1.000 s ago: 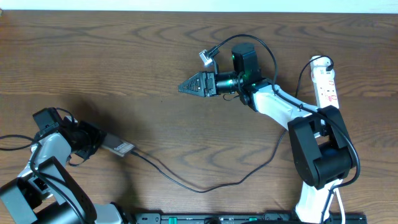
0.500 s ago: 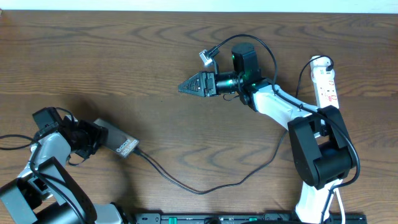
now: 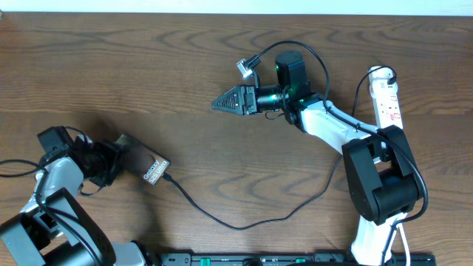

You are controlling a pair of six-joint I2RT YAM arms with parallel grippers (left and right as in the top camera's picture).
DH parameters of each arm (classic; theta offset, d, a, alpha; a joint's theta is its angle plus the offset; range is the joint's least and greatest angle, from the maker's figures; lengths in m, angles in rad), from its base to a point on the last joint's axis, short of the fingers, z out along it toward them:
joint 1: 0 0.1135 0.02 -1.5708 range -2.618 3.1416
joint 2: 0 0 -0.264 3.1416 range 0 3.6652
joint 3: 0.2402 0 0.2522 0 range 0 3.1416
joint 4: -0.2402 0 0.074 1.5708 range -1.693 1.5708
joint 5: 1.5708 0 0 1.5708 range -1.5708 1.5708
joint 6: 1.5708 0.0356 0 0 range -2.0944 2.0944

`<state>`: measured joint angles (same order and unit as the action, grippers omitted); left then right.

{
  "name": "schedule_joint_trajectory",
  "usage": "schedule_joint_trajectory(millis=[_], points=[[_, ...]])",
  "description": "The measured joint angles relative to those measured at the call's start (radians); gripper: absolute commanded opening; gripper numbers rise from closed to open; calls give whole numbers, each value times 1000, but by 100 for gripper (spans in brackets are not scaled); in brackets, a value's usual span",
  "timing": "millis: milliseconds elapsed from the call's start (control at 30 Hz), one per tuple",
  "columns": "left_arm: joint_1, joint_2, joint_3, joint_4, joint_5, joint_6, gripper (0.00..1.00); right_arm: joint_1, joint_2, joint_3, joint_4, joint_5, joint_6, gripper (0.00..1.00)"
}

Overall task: Plug charger to phone and switch on socket
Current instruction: 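Open the left gripper to set the phone down on the table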

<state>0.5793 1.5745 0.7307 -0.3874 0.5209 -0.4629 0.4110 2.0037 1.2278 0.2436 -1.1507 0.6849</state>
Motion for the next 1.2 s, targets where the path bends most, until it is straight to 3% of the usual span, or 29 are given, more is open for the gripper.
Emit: schedule_joint_trajectory(millis=[567,733,1067,1200], points=[[0,-23,7,-8,-4,4,89,1,0,0,-24,0,-1,99],[0,-150,-5,-13,23,23,89,1,0,0,-31,4,0,99],[-43,-502,45,20,264,64,89,0,0,2,-183,139,-4,99],[-133,-519,121,15,289,64,89,-11,0,24,-372,223,-29,99]])
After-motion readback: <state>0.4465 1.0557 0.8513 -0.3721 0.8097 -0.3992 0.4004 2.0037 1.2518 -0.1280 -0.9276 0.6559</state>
